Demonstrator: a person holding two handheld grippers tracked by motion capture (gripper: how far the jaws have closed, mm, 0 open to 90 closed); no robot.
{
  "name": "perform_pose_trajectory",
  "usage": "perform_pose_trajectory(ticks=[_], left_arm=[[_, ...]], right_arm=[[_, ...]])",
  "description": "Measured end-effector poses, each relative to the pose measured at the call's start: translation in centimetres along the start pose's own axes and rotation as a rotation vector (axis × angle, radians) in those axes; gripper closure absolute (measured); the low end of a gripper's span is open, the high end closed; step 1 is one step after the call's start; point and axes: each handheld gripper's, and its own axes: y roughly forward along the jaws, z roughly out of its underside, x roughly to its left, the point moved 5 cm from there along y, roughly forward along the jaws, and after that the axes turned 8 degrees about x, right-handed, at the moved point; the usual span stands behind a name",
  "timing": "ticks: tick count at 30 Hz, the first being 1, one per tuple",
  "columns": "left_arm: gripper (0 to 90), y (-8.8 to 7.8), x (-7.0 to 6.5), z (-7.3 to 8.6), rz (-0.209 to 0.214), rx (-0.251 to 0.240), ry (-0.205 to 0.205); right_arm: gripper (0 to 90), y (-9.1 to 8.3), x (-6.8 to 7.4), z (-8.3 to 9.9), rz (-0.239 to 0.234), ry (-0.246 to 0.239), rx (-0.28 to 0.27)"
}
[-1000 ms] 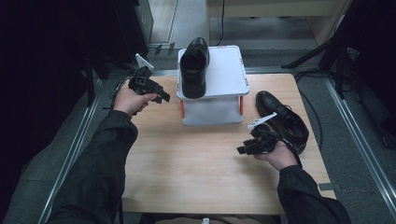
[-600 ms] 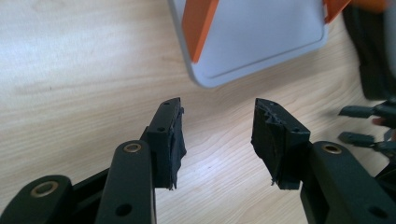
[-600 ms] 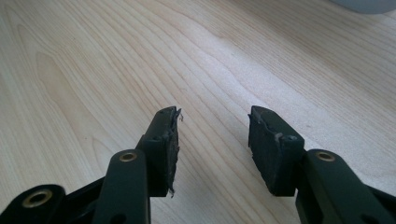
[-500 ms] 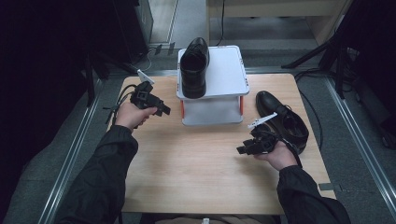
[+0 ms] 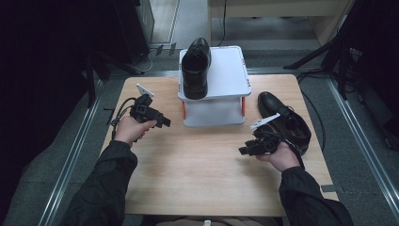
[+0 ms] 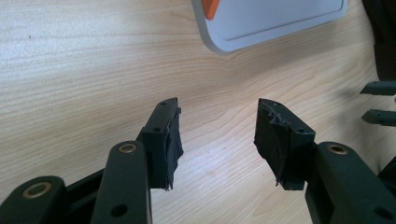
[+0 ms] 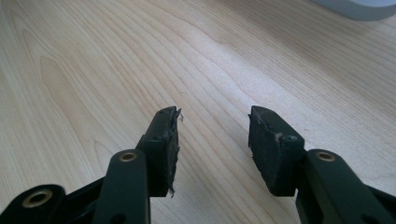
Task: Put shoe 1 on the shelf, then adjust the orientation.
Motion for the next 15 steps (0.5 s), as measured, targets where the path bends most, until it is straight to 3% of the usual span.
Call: perform_pose_trajectory(ticks=[3, 6, 10, 15], left_arm=[[48.3, 0.3, 0.2, 0.4, -0.006, -0.004, 0.011], [47.6, 0.4, 0.5, 0.8, 0.017, -0.002, 0.007], [47.4, 0.6, 0.7, 1.6, 0.006, -0.015, 0.02], [47.5, 1.5, 1.2, 2.3, 0.043, -0.031, 0.019]], right_arm=[[53.3, -0.2, 0.2, -0.1, -0.004, -0.005, -0.015], [53.3, -0.4, 0.4, -0.1, -0.007, -0.012, -0.021], [53.3, -0.5, 0.2, 0.0, -0.01, -0.004, -0.023], [53.3, -0.9, 0.1, 0.1, -0.026, 0.008, -0.038]])
